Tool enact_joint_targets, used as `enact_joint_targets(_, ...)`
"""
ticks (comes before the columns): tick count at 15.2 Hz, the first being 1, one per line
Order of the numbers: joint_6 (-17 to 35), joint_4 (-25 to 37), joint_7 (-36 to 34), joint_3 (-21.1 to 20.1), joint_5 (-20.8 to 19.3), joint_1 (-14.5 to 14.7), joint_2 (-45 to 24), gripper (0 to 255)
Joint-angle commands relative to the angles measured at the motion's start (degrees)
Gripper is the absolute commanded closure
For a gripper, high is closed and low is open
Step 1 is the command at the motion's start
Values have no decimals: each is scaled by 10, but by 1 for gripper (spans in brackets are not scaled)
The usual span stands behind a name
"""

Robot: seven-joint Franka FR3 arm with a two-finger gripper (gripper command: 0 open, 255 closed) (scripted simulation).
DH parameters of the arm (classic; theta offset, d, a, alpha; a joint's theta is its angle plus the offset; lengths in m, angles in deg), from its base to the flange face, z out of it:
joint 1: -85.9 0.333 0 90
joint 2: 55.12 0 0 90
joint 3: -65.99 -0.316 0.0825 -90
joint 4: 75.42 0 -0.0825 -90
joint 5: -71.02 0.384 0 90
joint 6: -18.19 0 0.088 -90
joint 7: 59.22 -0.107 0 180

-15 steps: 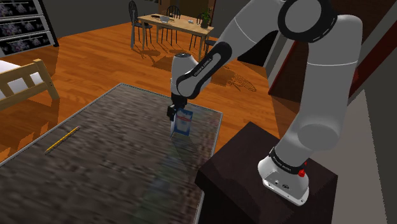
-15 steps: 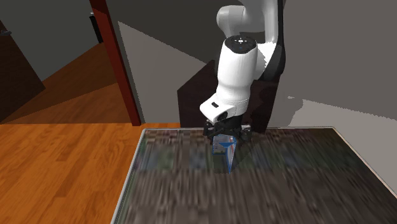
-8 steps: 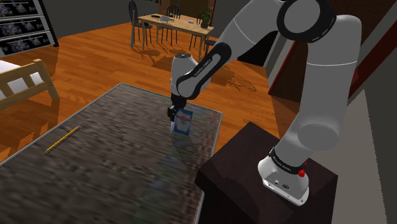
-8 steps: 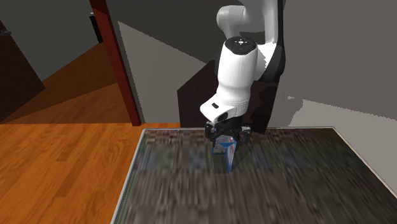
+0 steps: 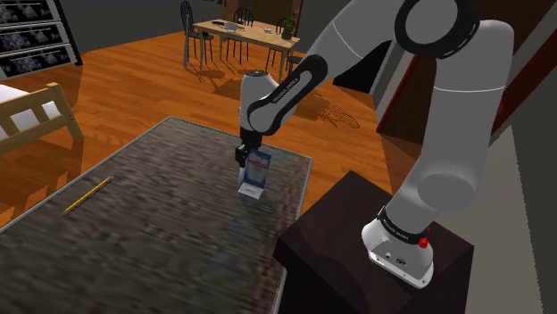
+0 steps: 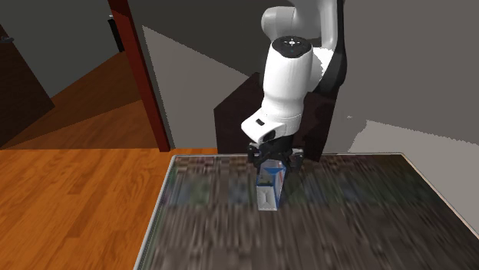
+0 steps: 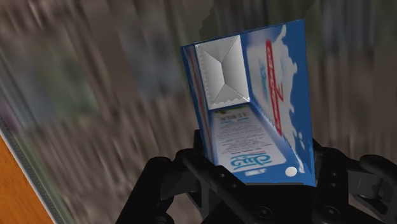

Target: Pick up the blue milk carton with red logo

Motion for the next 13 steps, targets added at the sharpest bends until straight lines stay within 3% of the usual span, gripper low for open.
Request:
enact_joint_targets(1,-13,-1,3,-2,3,-2,15,255)
enact_joint_targets(13,-80,4,12,-8,17,-6,78,255)
